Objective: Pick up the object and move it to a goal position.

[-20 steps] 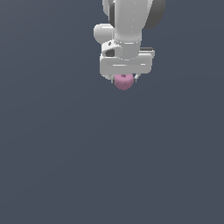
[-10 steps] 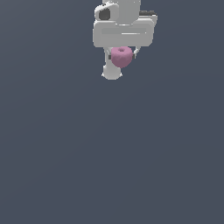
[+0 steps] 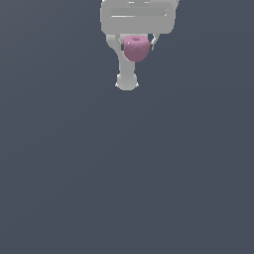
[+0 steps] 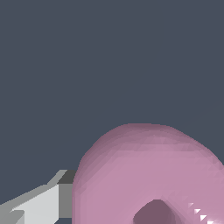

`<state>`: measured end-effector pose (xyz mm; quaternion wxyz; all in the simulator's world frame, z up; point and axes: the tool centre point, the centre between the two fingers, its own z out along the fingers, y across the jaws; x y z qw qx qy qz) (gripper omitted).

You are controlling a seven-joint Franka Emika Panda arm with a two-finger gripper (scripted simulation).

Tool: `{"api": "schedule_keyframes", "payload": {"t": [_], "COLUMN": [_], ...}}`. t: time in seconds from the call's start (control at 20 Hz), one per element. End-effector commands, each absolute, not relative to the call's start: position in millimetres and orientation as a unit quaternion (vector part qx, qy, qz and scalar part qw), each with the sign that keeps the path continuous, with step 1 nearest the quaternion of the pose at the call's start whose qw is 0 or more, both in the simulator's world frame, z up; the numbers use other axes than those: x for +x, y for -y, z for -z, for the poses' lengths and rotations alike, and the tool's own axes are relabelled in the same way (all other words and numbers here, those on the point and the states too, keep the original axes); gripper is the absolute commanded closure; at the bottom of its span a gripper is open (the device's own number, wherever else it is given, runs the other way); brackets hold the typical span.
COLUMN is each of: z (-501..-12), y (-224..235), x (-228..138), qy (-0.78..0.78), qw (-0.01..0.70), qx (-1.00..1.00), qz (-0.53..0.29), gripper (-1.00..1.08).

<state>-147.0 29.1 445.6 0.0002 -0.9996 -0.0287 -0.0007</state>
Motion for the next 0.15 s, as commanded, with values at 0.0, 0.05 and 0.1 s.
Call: {"api": "schedule_keyframes", "payload": {"t": [0.0,0.05,0.1], "z": [-450.0,-450.7,-451.0], "y": [-28.4,-28.3,-28.3], "x": [-147.7,-147.8,-147.8], "qy": [0.029,0.029,0.029], "qw": [0.000,0.000,0.000], "qx": [-1.000,-1.000,-1.000], "qz": [0.000,0.000,0.000], "gripper": [1.08,1.08,1.08]}}
